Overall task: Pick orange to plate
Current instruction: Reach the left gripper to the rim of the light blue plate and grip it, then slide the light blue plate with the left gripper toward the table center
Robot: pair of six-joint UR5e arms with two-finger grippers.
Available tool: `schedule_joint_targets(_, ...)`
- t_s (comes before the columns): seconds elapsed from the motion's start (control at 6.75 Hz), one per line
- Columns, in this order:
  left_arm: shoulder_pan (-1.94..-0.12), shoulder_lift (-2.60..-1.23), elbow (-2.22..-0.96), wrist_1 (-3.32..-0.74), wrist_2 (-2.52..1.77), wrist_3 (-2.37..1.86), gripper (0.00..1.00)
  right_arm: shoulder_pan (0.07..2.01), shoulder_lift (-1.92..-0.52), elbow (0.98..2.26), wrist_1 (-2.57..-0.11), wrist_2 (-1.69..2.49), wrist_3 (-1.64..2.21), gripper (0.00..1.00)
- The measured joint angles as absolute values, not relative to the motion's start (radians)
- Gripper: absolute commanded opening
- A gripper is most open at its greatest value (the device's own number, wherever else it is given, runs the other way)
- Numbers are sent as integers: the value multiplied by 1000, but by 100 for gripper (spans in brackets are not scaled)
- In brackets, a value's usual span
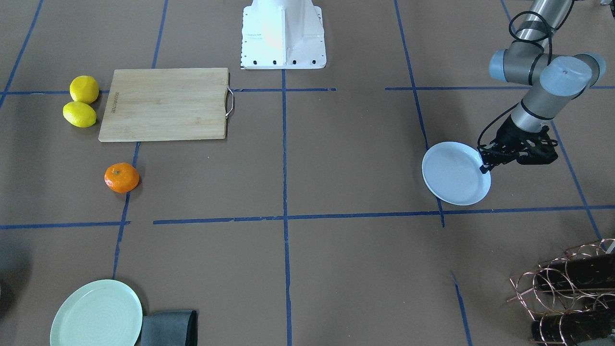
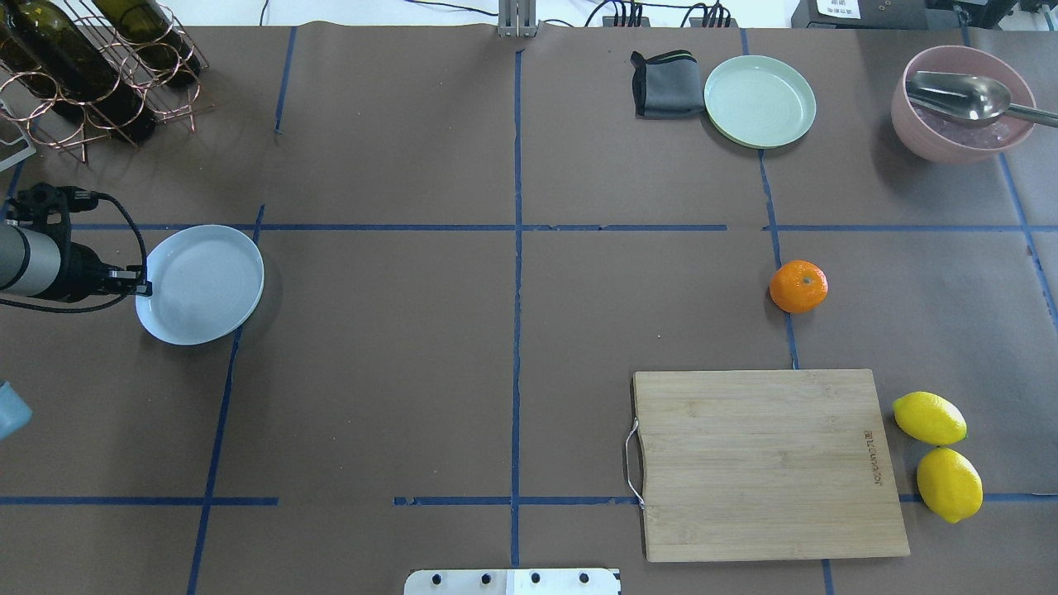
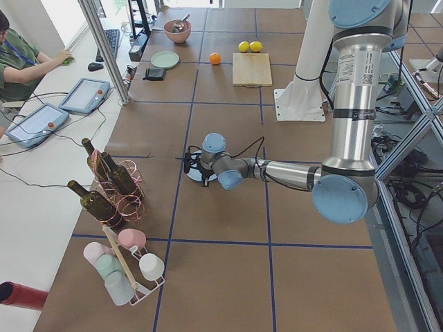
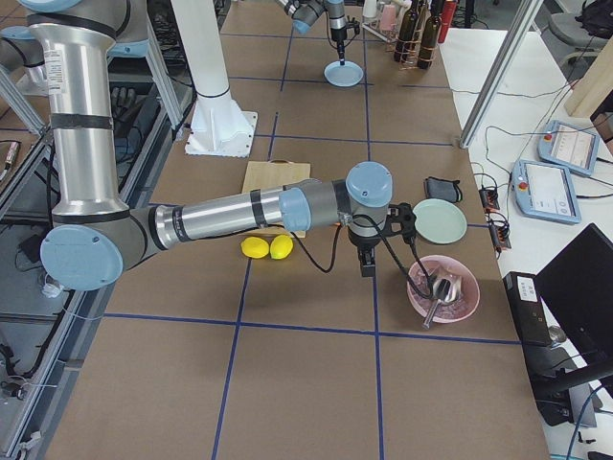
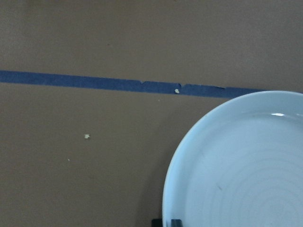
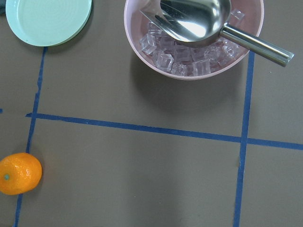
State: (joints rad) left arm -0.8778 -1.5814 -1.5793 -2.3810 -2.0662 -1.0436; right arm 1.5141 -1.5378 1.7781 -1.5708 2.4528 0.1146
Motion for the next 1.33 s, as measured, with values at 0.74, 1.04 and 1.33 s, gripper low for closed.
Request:
schedule_joint_targets(0.74,-1044,-1807,-1686,-2038,-2301,-1137,0,1498,-1537,1780,-1571,2453,137,100)
schedule_joint_targets(1.04,-909,-1959,-1682,-1990,-2218,-1398,0,1480,-1537,1797,-1570,2453,172,100)
schedule_joint_targets(1.33,-719,-2088,-1643,-1988,-2081,-1628,0,1465,-1537,1810,-1569,2453,196,100)
